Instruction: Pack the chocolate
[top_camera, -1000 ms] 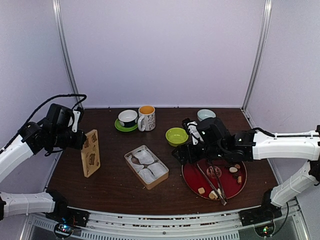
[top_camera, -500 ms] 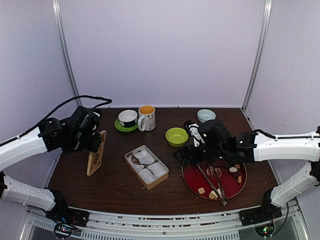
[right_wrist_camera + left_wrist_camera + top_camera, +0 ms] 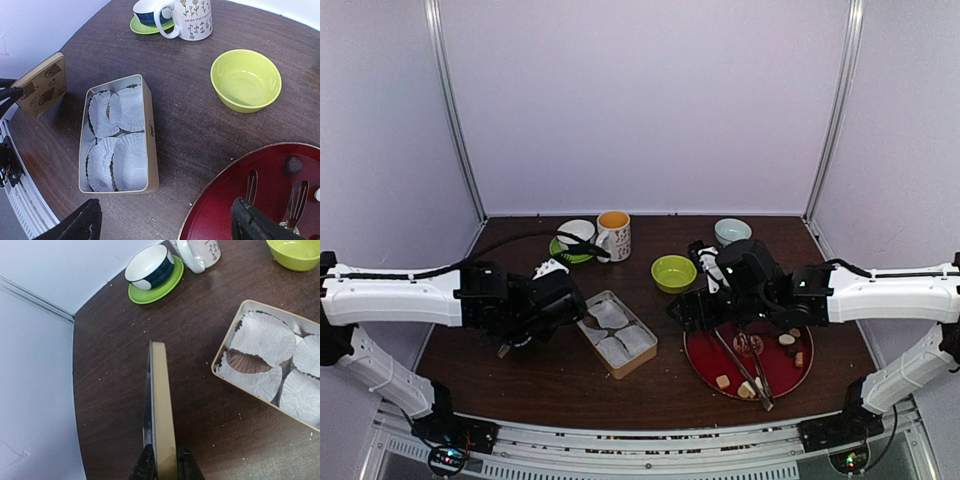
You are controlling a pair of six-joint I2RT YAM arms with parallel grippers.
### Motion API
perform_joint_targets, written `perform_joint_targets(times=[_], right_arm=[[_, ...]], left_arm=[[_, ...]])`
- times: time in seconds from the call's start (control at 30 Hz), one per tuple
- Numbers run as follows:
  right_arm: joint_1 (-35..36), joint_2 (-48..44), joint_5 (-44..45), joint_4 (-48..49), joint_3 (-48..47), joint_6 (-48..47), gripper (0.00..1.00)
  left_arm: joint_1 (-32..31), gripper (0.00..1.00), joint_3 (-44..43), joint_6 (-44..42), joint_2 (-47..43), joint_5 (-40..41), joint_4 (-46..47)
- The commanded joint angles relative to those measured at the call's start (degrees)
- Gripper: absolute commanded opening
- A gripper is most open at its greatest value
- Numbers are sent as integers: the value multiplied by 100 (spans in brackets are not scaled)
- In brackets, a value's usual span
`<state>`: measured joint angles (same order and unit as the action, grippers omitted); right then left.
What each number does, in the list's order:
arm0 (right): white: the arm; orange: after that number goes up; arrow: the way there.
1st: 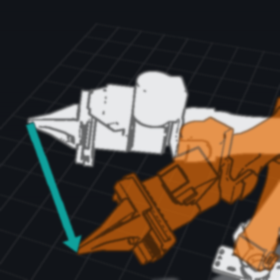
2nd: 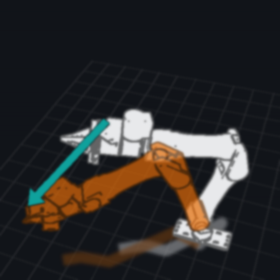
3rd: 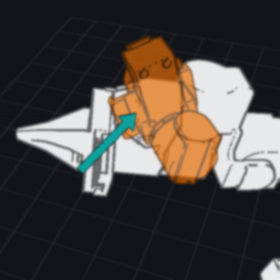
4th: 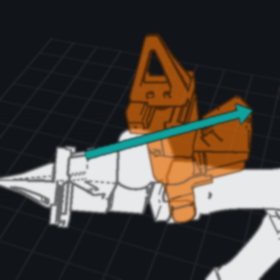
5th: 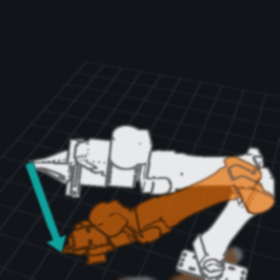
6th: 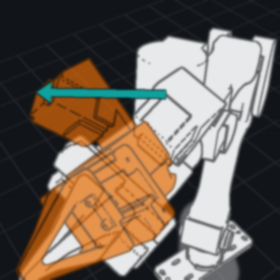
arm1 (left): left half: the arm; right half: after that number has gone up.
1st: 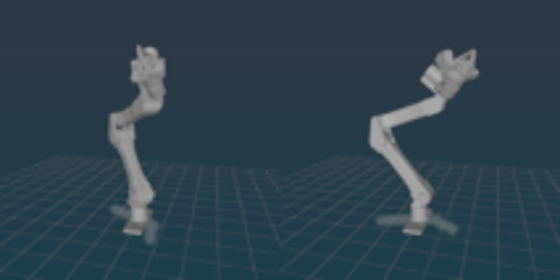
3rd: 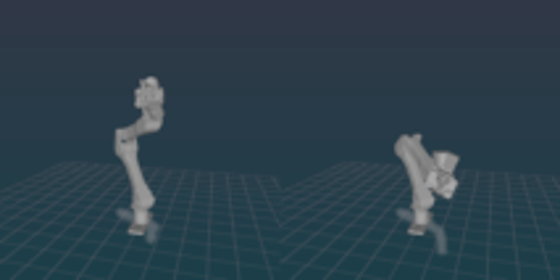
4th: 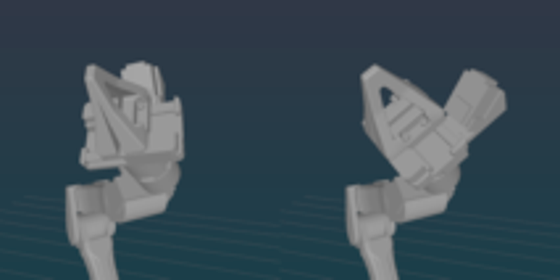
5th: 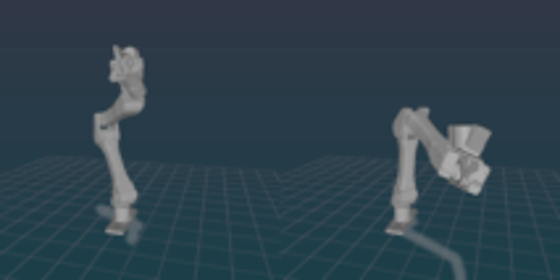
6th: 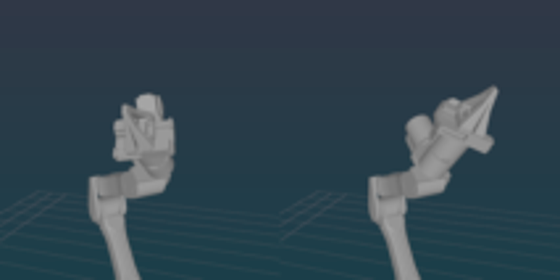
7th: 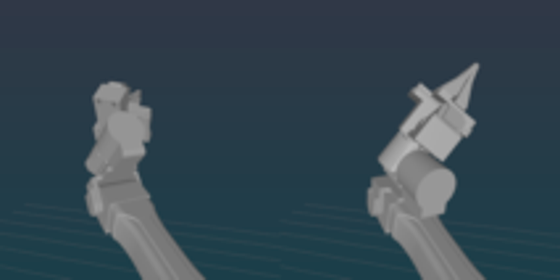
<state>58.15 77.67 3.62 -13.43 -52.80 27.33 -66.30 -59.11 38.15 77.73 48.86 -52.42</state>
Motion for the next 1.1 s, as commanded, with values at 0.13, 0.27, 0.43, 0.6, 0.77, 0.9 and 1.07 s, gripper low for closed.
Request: perform_joint_targets(times=[0.13,0.27,0.43,0.6,0.77,0.9,1.07], right_arm=[[23,-76,72,215,110,62,89],[19,-20,51,207,84,69,89],[17,-6,43,209,94,61,89],[16,-13,53,176,86,45,89],[21,17,21,171,103,66,90],[22,154,-80,134,42,64,90],[21,478,-124,-185,-206,109,90]], left_arm=[[-389,12,-7,1164,520,-253,-417],[-410,14,169,1271,525,-497,-75],[-410,14,527,1434,432,-1097,727],[-410,16,1050,1661,261,-1792,1620],[-410,12,1209,1776,373,-2007,1876],[-410,11,1314,1647,503,-2208,2184],[-410,13,1382,1645,726,-2403,2463]])
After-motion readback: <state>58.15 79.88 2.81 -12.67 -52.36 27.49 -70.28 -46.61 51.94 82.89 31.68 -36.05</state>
